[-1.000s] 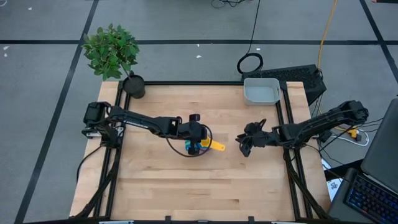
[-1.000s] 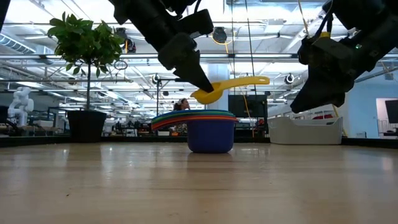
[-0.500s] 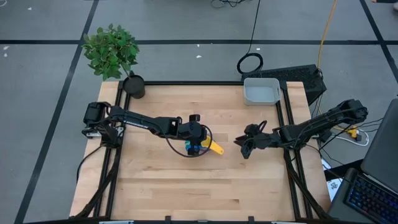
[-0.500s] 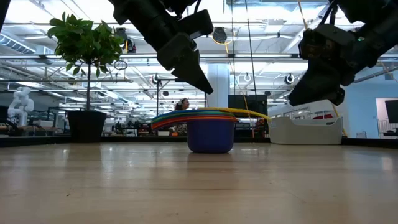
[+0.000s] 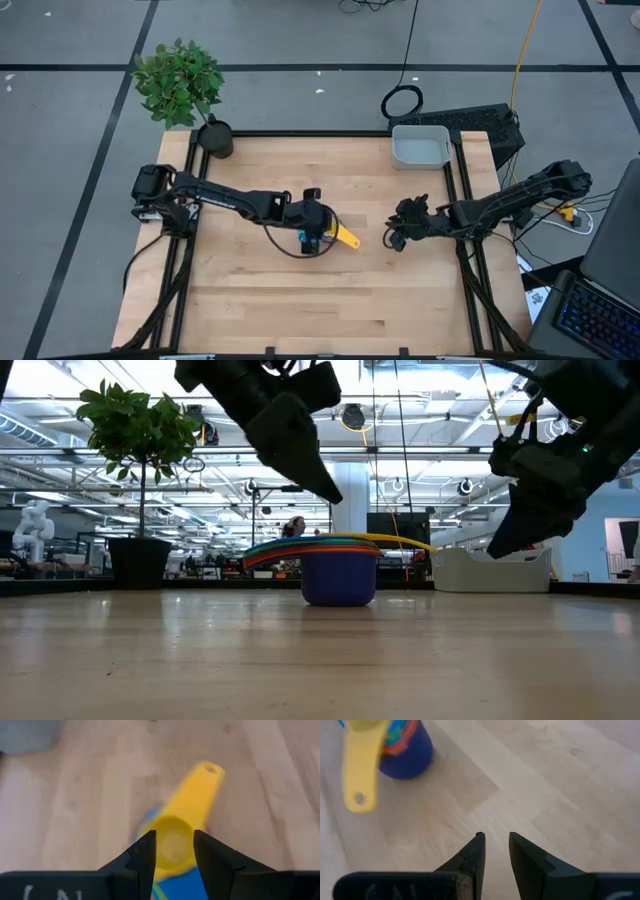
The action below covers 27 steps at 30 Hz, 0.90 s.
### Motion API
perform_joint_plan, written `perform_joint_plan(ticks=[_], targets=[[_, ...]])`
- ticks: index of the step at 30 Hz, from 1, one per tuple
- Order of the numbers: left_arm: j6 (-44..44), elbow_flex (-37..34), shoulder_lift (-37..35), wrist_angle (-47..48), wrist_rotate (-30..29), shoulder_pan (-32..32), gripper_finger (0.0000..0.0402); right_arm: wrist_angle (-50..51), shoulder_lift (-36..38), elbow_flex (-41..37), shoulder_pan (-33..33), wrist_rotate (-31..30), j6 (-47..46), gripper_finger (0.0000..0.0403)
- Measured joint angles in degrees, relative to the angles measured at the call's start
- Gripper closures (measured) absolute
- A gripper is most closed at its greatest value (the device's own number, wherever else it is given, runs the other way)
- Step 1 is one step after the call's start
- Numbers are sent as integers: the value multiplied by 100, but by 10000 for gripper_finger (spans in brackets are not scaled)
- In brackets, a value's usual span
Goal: Nest measuring cups in basket
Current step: Stack the yellow measuring cup on top of the blue measuring cup
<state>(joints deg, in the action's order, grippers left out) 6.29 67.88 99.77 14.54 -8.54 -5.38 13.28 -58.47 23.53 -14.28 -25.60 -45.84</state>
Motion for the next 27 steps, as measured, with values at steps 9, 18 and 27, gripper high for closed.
perform_joint_plan(ticks=[9, 18, 27], targets=[[-99, 6, -170, 1228, 100, -516, 266, -419, -482, 7, -2, 119, 336, 323], [-655, -2, -158, 2519, 97, -808, 266, -1037, -1497, 7, -81, 483, 492, 323], [-606, 0, -353, 2077, 99, -1116, 266, -1409, -2034, 237, -81, 278, 1214, 323]])
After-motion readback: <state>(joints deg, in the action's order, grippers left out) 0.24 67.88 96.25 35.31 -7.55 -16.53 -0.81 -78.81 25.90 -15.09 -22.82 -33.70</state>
